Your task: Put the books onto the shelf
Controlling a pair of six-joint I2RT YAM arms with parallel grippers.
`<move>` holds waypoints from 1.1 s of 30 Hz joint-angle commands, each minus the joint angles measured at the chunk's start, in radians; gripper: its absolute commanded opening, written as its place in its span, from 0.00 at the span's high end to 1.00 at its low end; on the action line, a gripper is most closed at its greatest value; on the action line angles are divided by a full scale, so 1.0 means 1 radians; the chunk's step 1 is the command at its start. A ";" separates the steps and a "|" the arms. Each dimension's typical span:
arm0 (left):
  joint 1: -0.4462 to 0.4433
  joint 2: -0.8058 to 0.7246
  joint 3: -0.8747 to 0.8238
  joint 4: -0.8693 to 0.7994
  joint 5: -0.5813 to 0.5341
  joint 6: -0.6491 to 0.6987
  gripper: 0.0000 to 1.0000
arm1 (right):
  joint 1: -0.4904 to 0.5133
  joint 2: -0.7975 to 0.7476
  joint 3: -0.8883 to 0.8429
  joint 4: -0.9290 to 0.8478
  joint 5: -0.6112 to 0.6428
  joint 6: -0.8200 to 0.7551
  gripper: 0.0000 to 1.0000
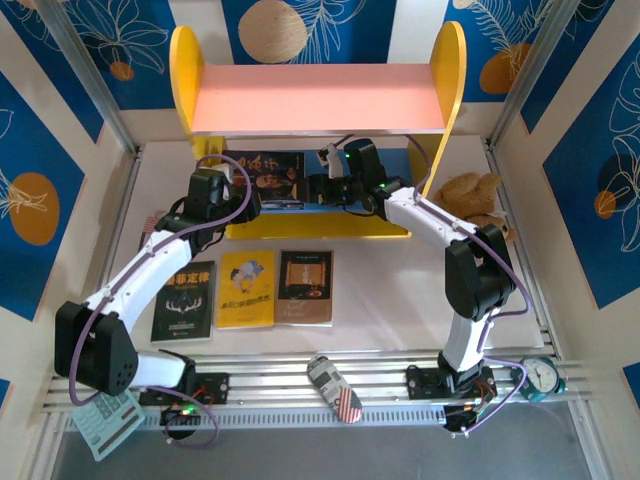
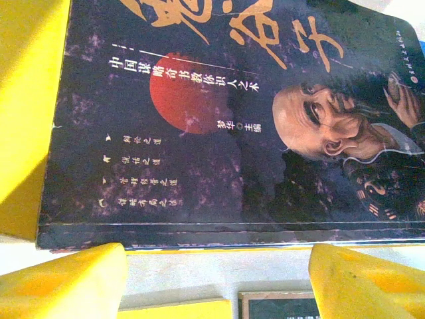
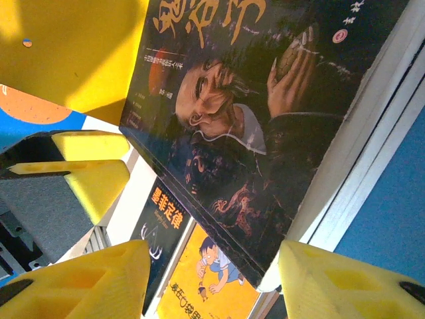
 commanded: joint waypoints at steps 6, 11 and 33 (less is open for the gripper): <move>0.018 0.008 0.043 -0.008 -0.001 0.043 0.27 | -0.003 0.015 0.031 0.022 -0.045 0.009 0.45; 0.018 -0.005 0.069 -0.038 -0.014 0.054 0.26 | -0.013 0.003 0.026 0.019 -0.034 0.009 0.45; 0.024 -0.112 0.093 -0.135 -0.061 0.066 0.25 | -0.019 -0.015 -0.019 0.021 -0.008 0.001 0.45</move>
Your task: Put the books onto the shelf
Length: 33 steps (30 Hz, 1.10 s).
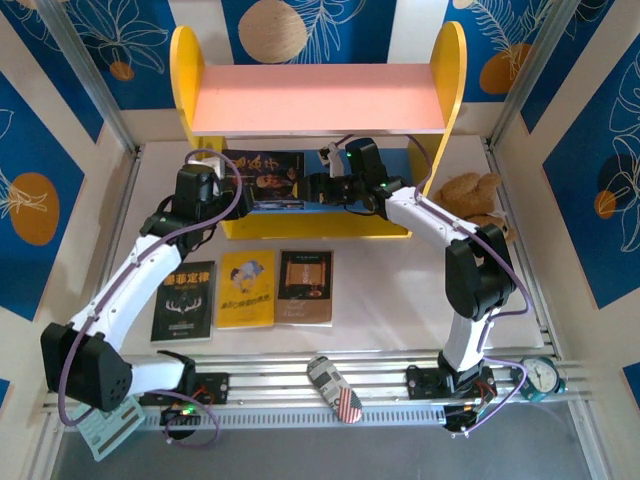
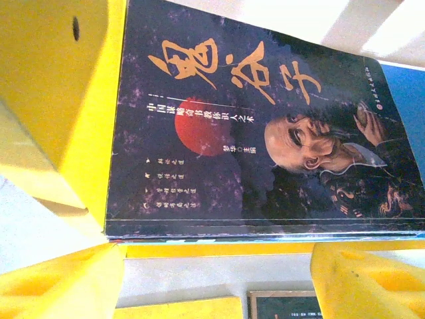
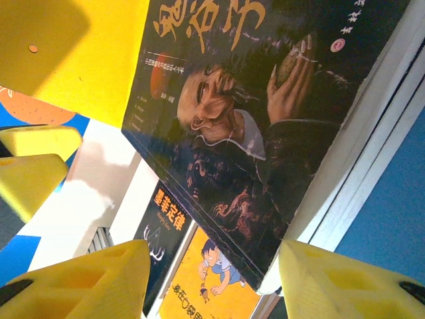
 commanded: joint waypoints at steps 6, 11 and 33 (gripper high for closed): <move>0.017 -0.043 0.016 -0.044 -0.017 0.017 0.25 | -0.006 -0.021 -0.034 0.010 0.005 -0.006 0.45; 0.017 -0.044 0.007 -0.047 -0.012 0.017 0.26 | -0.003 -0.024 -0.042 0.012 0.008 -0.006 0.45; 0.018 -0.051 -0.020 -0.038 -0.002 0.013 0.25 | 0.022 0.011 -0.015 -0.008 0.021 -0.007 0.45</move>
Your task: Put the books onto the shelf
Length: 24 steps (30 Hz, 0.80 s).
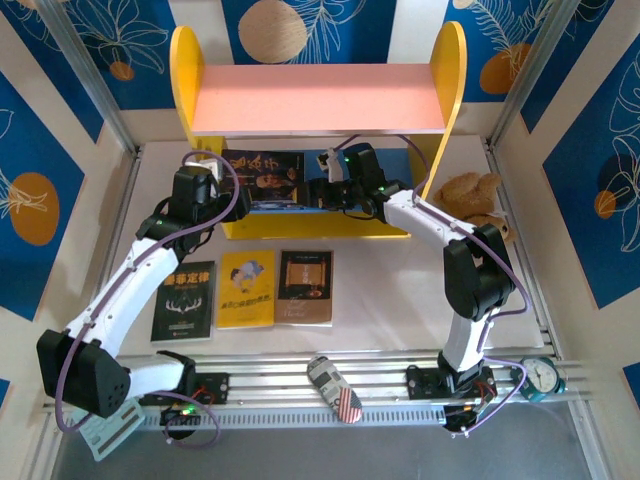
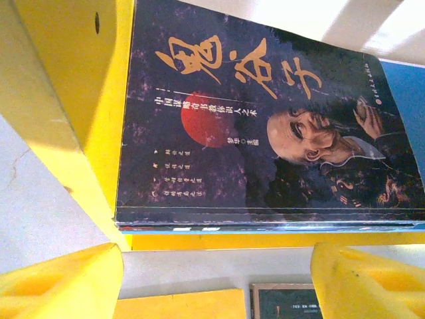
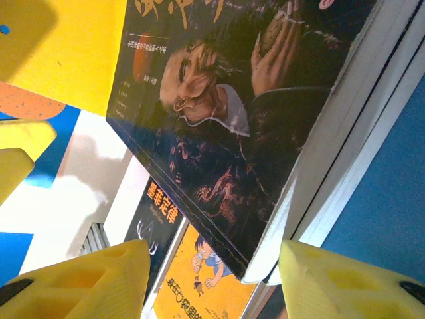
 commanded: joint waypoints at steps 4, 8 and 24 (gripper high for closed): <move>0.019 -0.030 -0.016 -0.017 -0.001 0.014 0.25 | -0.010 -0.007 -0.008 -0.012 0.010 -0.010 0.45; 0.019 -0.033 -0.025 -0.013 0.000 0.012 0.25 | -0.013 -0.015 -0.028 -0.012 0.009 -0.013 0.45; 0.018 -0.035 -0.025 -0.015 0.001 0.010 0.25 | 0.009 0.009 -0.009 0.017 -0.023 0.003 0.45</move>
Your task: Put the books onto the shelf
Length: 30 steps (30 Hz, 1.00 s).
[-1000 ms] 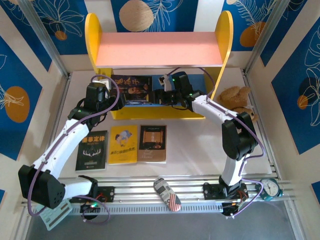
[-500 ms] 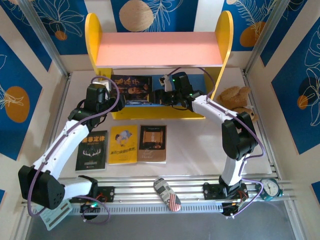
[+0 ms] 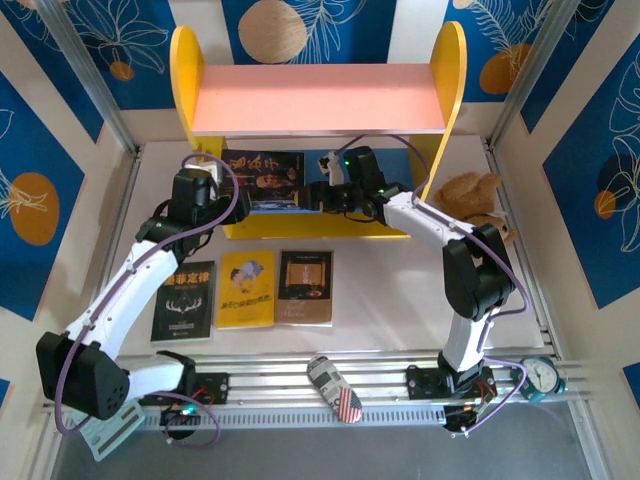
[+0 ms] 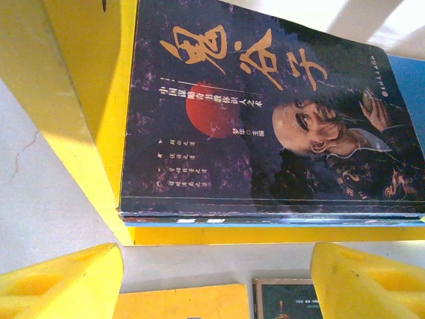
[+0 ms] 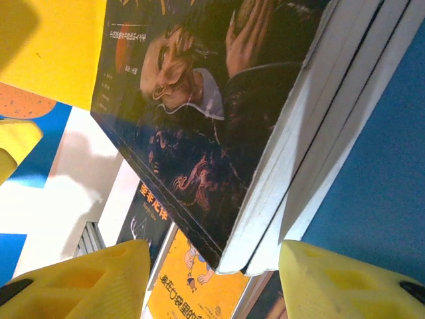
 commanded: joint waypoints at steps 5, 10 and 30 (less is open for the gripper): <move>0.016 -0.023 -0.007 -0.016 0.000 0.011 0.25 | 0.013 0.015 0.027 0.008 -0.034 0.005 0.45; 0.016 -0.037 -0.008 -0.021 0.004 0.013 0.25 | 0.017 0.021 0.031 0.016 -0.047 0.013 0.45; 0.019 -0.049 -0.015 -0.067 -0.006 0.032 0.25 | 0.001 0.023 0.043 -0.007 -0.043 0.013 0.45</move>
